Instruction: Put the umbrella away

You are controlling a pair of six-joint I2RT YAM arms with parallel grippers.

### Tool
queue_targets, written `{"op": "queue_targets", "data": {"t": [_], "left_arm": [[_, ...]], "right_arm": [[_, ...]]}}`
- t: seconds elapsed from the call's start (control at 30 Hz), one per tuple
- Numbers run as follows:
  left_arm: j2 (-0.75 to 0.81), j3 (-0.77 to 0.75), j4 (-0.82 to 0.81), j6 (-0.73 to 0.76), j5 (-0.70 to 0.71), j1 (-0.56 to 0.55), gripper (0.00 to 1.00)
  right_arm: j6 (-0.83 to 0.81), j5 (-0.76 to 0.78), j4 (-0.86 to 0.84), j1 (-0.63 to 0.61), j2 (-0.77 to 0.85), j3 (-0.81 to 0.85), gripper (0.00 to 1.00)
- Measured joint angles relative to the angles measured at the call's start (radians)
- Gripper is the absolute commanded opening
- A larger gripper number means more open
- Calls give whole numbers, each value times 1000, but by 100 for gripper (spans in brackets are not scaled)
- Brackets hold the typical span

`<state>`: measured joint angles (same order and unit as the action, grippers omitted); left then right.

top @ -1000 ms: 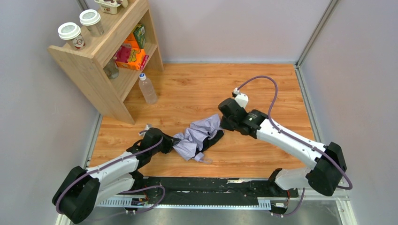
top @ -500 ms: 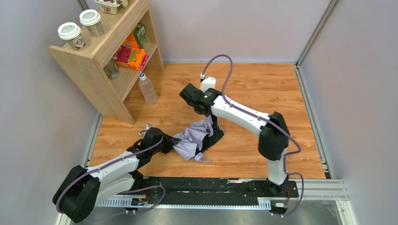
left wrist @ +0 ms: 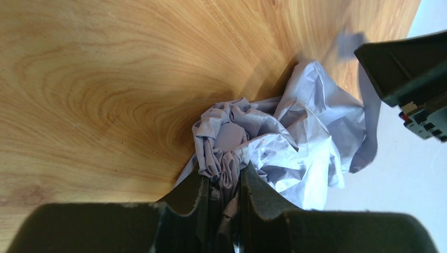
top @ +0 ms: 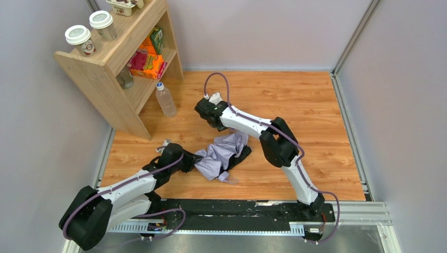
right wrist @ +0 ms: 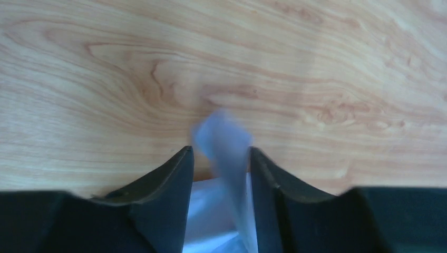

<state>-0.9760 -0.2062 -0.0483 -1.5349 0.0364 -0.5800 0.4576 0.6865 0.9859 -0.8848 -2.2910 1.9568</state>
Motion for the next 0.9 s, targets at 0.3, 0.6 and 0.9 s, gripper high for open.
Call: {"op": "queue_targets", "data": {"t": [0.3, 0.6, 0.9], "left_arm": [[18, 0, 23, 0, -6, -3, 0], [32, 0, 41, 1, -10, -4, 0], [30, 0, 38, 3, -12, -4, 0]], "right_arm": [[-303, -312, -130, 113, 204, -132, 92], [-193, -624, -357, 265, 860, -648, 95], [217, -742, -433, 430, 916, -1089, 80]]}}
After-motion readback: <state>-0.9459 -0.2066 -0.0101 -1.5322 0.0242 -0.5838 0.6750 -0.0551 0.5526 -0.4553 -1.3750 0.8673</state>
